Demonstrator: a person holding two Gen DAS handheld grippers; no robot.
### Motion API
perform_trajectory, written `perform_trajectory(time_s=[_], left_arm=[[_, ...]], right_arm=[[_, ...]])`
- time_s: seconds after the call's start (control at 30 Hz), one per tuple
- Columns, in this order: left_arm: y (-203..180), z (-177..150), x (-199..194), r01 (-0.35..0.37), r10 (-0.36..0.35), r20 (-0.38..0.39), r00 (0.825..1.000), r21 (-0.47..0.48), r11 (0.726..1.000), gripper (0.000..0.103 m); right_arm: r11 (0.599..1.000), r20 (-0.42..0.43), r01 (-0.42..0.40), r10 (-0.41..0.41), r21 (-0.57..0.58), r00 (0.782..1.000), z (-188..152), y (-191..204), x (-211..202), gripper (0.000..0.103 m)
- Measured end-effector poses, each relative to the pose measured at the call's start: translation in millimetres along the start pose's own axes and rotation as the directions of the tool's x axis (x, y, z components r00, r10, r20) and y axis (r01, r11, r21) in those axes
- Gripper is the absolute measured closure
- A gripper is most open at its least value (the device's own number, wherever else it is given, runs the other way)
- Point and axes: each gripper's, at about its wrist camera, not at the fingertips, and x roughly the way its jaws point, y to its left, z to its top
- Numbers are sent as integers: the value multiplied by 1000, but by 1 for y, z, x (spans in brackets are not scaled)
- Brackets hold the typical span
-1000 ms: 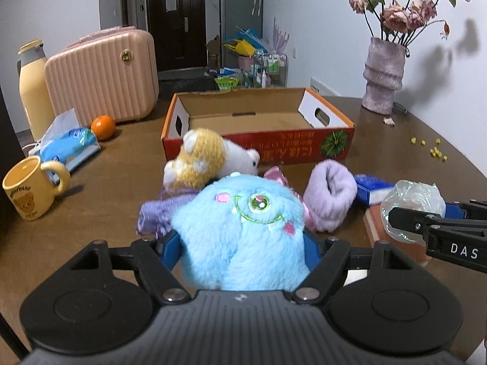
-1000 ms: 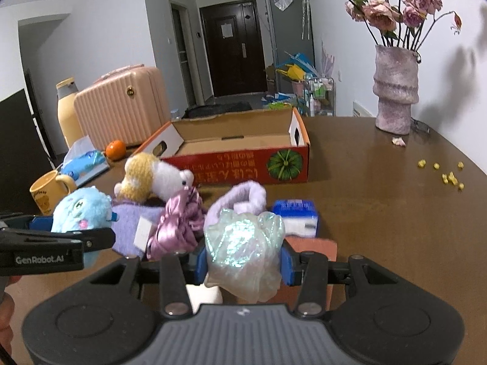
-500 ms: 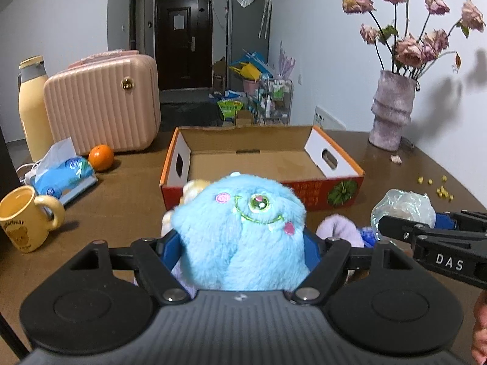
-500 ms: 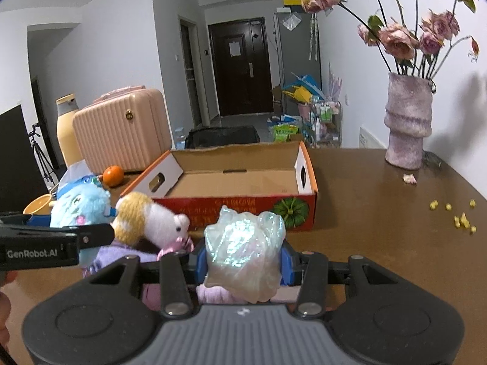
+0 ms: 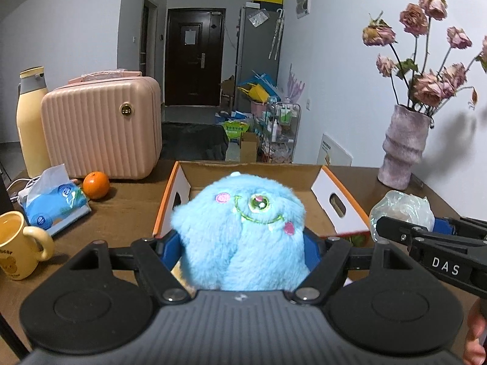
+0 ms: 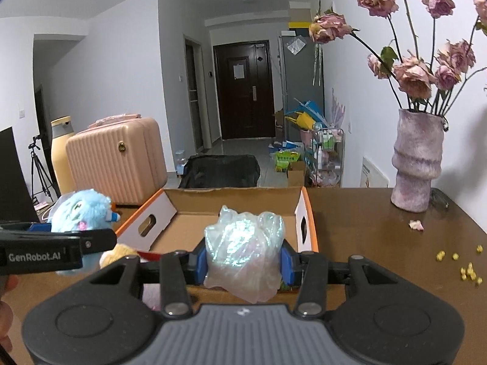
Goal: Organize soft objects
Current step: 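Carry the plush and bag over the cardboard box with both tools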
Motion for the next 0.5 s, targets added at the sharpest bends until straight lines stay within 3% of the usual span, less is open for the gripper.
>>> perform_trajectory(time_s=[0.5], left_arm=[[-4, 27, 59, -40, 40, 12, 999, -18, 999, 27]], right_arm=[[999, -36, -29, 28, -33, 999, 28, -8, 67, 59]])
